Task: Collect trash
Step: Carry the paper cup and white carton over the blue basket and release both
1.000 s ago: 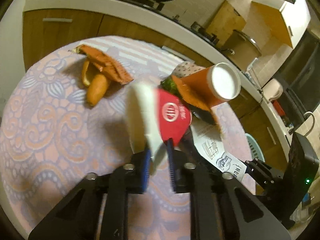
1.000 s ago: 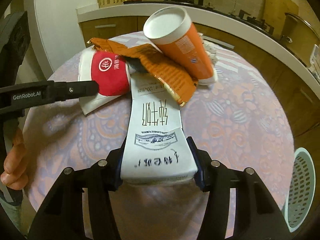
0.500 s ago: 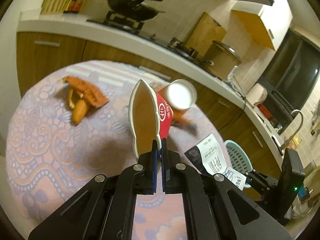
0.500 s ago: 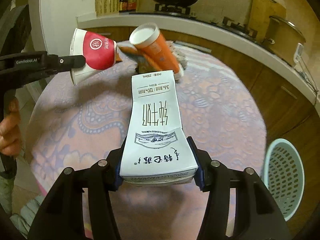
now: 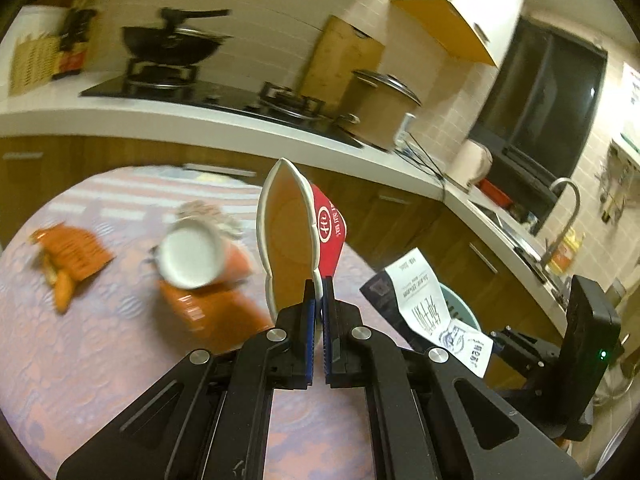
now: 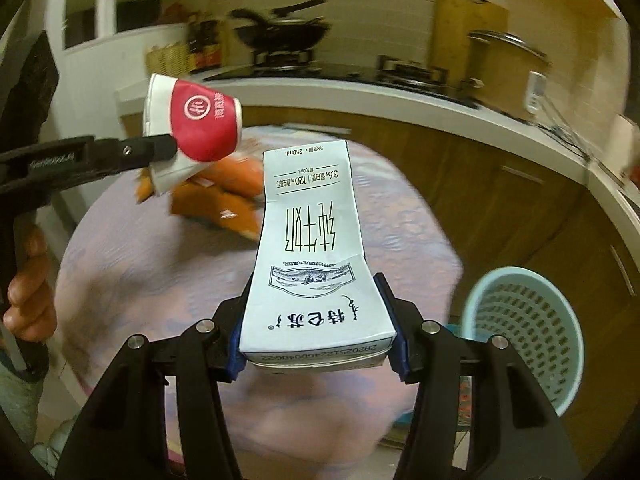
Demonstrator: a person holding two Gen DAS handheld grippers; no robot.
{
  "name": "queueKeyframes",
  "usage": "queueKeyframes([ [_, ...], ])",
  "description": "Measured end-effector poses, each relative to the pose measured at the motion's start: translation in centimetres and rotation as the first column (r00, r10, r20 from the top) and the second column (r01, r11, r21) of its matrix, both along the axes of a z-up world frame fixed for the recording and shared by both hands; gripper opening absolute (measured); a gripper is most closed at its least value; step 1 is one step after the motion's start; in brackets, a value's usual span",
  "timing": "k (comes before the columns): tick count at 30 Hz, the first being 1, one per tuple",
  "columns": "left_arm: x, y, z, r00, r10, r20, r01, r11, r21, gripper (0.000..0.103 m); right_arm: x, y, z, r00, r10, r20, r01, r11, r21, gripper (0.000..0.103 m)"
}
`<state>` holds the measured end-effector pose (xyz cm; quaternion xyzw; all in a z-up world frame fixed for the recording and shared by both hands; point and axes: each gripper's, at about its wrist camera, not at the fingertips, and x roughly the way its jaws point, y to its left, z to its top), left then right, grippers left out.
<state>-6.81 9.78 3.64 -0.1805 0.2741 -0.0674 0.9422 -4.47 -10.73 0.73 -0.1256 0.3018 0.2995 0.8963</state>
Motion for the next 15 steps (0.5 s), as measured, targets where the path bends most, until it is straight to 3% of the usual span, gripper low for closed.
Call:
queueKeyframes([
  [8,5.7,-7.4,1.0,0.989,-0.144,-0.018,0.144,0.988,0.047,0.001,4.6,-8.0,1.1,0.978,-0.209,-0.009,0.209,0.976,0.061,0.051],
  [15,11.0,-14.9,-0.5,0.957,-0.283,-0.068,0.287,0.956,0.055,0.001,8.8,-16.8,-0.6,0.903,-0.425,-0.058,0.428,0.902,0.064,0.051],
])
